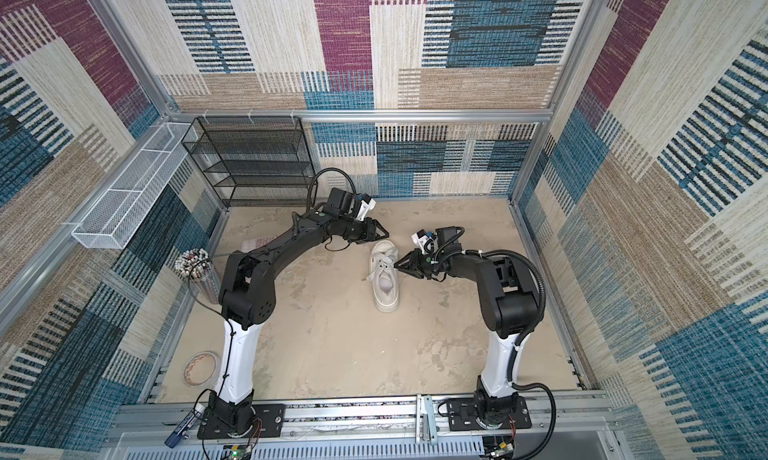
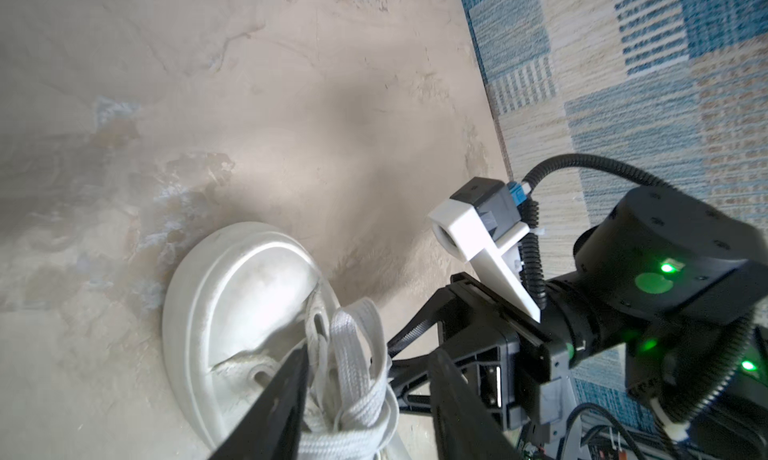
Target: Tie the shoes
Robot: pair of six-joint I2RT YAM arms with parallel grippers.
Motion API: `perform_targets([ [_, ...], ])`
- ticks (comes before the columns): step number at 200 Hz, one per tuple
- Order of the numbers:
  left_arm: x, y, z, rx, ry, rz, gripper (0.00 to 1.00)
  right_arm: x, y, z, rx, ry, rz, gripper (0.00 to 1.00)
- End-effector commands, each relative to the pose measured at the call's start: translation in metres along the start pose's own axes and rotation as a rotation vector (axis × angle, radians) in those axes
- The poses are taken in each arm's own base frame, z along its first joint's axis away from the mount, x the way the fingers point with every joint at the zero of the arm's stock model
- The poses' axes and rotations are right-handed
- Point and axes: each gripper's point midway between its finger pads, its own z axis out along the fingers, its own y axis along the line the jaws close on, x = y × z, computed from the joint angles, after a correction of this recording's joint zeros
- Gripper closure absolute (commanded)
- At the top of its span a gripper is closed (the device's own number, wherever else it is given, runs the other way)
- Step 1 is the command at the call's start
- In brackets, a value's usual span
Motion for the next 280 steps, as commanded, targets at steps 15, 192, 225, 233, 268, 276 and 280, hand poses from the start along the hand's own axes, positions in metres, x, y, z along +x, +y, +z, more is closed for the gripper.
perform_targets([
  [15,0.016,0.000,0.018,-0.034,0.107,0.064,0.48,-0.005,0.008,0.001,-0.036,-0.007,-0.020,0.91],
  [192,0.011,0.010,0.036,-0.220,0.146,0.271,0.34,0.001,0.011,-0.001,-0.030,0.006,-0.029,1.00],
  [225,0.023,0.013,0.046,-0.237,0.189,0.293,0.32,0.001,0.010,-0.001,-0.027,0.009,-0.031,1.00],
  [233,0.028,0.014,0.050,-0.238,0.201,0.295,0.32,0.001,0.010,0.000,-0.028,0.009,-0.031,1.00],
  [268,0.034,0.012,0.055,-0.211,0.216,0.263,0.49,0.001,0.009,-0.001,-0.025,0.008,-0.030,1.00],
  [276,0.034,0.011,0.055,-0.206,0.217,0.260,0.63,0.001,0.009,-0.001,-0.024,0.008,-0.030,1.00],
  [280,0.033,0.011,0.055,-0.206,0.215,0.258,0.69,0.001,0.010,-0.001,-0.024,0.008,-0.030,1.00],
])
